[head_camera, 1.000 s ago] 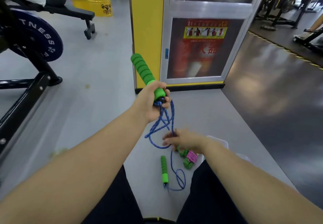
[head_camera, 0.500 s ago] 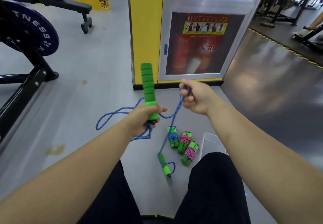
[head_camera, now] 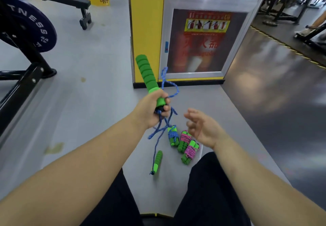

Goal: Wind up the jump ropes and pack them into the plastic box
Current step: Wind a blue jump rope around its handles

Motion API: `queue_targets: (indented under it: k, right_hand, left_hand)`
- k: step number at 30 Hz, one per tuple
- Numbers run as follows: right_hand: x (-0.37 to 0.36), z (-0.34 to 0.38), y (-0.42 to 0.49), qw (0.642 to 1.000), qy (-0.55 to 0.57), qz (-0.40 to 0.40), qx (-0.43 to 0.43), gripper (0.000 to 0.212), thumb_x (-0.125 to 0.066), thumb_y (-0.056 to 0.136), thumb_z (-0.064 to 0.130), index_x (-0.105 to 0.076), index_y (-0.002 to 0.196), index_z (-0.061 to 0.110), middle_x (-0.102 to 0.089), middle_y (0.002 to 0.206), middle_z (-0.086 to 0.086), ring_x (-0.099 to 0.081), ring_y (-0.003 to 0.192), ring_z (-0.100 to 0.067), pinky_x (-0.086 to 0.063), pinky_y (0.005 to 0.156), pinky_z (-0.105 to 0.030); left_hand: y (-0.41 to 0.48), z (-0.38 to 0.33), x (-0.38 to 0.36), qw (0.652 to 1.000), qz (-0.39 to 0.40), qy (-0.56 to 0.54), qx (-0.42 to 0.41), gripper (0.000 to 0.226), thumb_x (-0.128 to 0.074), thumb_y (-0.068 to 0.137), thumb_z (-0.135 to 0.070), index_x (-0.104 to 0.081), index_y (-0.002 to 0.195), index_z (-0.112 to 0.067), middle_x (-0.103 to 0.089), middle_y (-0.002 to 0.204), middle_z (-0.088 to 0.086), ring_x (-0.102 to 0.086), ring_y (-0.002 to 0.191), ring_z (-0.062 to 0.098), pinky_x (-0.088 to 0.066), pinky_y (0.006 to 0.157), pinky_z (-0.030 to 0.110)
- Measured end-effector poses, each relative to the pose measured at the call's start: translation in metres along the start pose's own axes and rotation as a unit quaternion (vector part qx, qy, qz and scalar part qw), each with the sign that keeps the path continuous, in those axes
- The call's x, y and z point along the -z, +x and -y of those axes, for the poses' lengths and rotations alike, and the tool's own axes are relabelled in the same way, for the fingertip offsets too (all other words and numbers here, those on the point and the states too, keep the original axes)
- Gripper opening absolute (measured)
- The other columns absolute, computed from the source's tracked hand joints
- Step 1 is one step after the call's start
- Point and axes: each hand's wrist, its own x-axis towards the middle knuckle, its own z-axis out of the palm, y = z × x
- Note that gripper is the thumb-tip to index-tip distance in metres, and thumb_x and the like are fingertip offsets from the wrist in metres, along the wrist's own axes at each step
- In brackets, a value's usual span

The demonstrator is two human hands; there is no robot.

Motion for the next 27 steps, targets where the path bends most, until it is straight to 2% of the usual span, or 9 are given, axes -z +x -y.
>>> queue_targets:
  k: [4,8,11,13,14,17,19,24,27]
  right_hand:
    - [0.004,-0.044,0.016,0.980,-0.193,0.047,-0.033,0.035,-0.054,0.084,-0.005,-0.055,0.108,0.021,-0.054,0.107,0.005,-0.054,0.071,-0.010,-0.040,0.058,-0.023]
    - [-0.020,-0.059,0.027,0.928,-0.359,0.084,-0.059,0.034,-0.057,0.090,0.013,-0.049,0.123,0.017,-0.059,0.086,0.002,-0.059,0.076,-0.010,-0.047,0.062,-0.024]
    - [-0.007,-0.063,0.031,0.781,-0.615,0.070,-0.086,0.027,-0.045,0.097,0.027,-0.058,0.113,0.011,-0.057,0.078,0.002,-0.056,0.065,-0.011,-0.045,0.056,-0.024]
    - [0.015,-0.062,0.033,0.707,-0.696,0.091,-0.084,0.020,-0.044,0.097,0.016,-0.058,0.106,0.007,-0.059,0.090,-0.003,-0.062,0.075,-0.020,-0.051,0.066,-0.031]
    - [0.022,-0.059,0.036,0.727,-0.678,0.082,-0.075,0.018,-0.041,0.098,0.013,-0.058,0.095,0.006,-0.059,0.088,-0.004,-0.064,0.072,-0.022,-0.052,0.066,-0.032]
    - [0.017,-0.031,0.036,0.898,-0.435,-0.044,-0.043,0.039,-0.033,0.100,0.022,-0.050,0.067,0.010,-0.060,0.051,-0.005,-0.054,0.036,-0.015,-0.040,0.038,-0.019]
    - [-0.006,-0.002,0.030,0.952,-0.300,-0.048,0.021,0.039,-0.035,0.100,0.027,-0.047,0.067,0.011,-0.057,0.042,-0.003,-0.047,0.029,-0.012,-0.033,0.034,-0.015]
    - [-0.064,0.065,0.012,0.990,-0.074,0.010,0.121,0.039,-0.035,0.101,0.031,-0.045,0.068,0.013,-0.062,0.050,-0.005,-0.053,0.037,-0.013,-0.043,0.038,-0.018]
    - [-0.076,0.079,0.010,0.990,-0.011,-0.011,0.142,0.038,-0.035,0.101,0.031,-0.046,0.071,0.012,-0.065,0.060,-0.009,-0.061,0.043,-0.012,-0.049,0.042,-0.019]
  left_hand:
    - [-0.002,-0.006,-0.016,1.000,0.025,-0.018,0.003,0.018,-0.039,0.088,-0.007,-0.036,0.072,-0.015,-0.045,0.052,0.000,-0.037,0.037,0.010,-0.023,0.039,0.016]
    - [-0.006,-0.010,-0.018,0.997,0.033,-0.066,0.007,0.017,-0.039,0.087,-0.010,-0.033,0.074,-0.017,-0.044,0.054,-0.002,-0.037,0.038,0.009,-0.022,0.040,0.016]
    - [-0.005,-0.018,0.000,0.997,-0.017,-0.077,-0.010,0.016,-0.041,0.087,-0.010,-0.034,0.074,-0.017,-0.044,0.055,-0.001,-0.037,0.038,0.008,-0.023,0.038,0.015]
    - [-0.004,-0.021,0.019,0.995,-0.086,-0.043,-0.025,0.017,-0.042,0.086,-0.008,-0.037,0.073,-0.016,-0.043,0.056,0.000,-0.037,0.035,0.008,-0.022,0.037,0.013]
    - [-0.004,-0.019,0.030,0.991,-0.128,-0.007,-0.033,0.018,-0.044,0.086,-0.007,-0.038,0.072,-0.015,-0.042,0.057,0.001,-0.037,0.035,0.009,-0.021,0.036,0.013]
    - [-0.006,-0.007,0.054,0.969,-0.207,0.130,-0.040,0.018,-0.051,0.084,-0.005,-0.044,0.069,-0.012,-0.045,0.061,0.004,-0.039,0.040,0.011,-0.023,0.040,0.018]
    - [-0.009,0.005,0.057,0.962,-0.190,0.197,-0.026,0.014,-0.060,0.076,-0.008,-0.047,0.072,-0.010,-0.050,0.068,0.008,-0.042,0.045,0.013,-0.025,0.042,0.021]
    - [-0.013,0.032,0.030,0.990,0.017,0.138,0.015,0.022,-0.067,0.073,-0.008,-0.047,0.080,-0.016,-0.058,0.099,0.020,-0.050,0.048,0.015,-0.025,0.044,0.021]
    - [-0.017,0.037,0.007,0.993,0.094,0.065,0.034,0.016,-0.054,0.087,-0.006,-0.045,0.080,-0.017,-0.069,0.093,0.013,-0.047,0.045,0.014,-0.029,0.042,0.019]
